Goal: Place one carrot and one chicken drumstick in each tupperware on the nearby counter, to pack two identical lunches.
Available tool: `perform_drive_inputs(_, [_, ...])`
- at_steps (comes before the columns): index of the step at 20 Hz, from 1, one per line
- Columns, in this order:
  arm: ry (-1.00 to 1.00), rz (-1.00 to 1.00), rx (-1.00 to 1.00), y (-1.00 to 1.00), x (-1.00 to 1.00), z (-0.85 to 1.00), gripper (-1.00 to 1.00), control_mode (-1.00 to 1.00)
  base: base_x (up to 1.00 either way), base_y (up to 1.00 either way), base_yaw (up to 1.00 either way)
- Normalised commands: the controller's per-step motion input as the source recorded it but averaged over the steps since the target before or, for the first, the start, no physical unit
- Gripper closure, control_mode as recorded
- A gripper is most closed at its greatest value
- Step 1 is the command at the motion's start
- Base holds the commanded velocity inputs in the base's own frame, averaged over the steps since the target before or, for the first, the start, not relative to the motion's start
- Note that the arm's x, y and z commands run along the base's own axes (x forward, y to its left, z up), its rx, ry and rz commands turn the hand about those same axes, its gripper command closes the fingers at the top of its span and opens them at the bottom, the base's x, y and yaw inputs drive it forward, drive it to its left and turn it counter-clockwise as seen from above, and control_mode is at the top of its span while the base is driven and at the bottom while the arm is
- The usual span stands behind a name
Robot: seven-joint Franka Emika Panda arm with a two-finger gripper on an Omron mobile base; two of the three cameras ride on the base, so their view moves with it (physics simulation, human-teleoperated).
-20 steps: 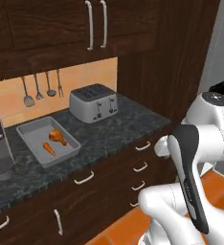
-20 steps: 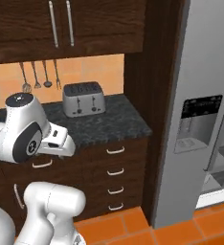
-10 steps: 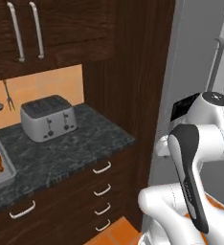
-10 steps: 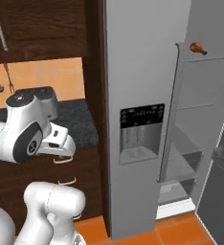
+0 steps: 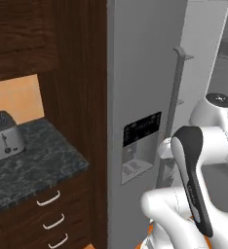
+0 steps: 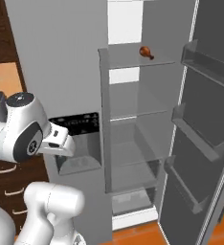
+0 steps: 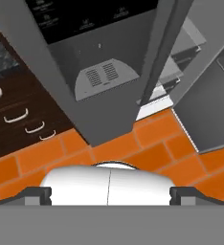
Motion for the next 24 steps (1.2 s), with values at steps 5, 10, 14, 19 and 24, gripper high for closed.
perform_drive_inputs(5, [0.0,0.0,0.0,0.0,0.0,0.0,-1.0,1.0,0.49,-0.96,0.1])
perform_drive_inputs(10, [0.0,0.0,0.0,0.0,0.0,0.0,-1.0,1.0,0.27,-0.59,0.34])
perform_drive_inputs(14, [0.0,0.0,0.0,0.0,0.0,0.0,-1.0,1.0,0.27,-0.31,0.31])
perform_drive_inputs(19, [0.0,0.0,0.0,0.0,0.0,0.0,-1.0,1.0,0.59,-0.09,0.19])
perform_drive_inputs(24, [0.0,0.0,0.0,0.0,0.0,0.0,-1.0,1.0,0.3,-0.09,0.18])
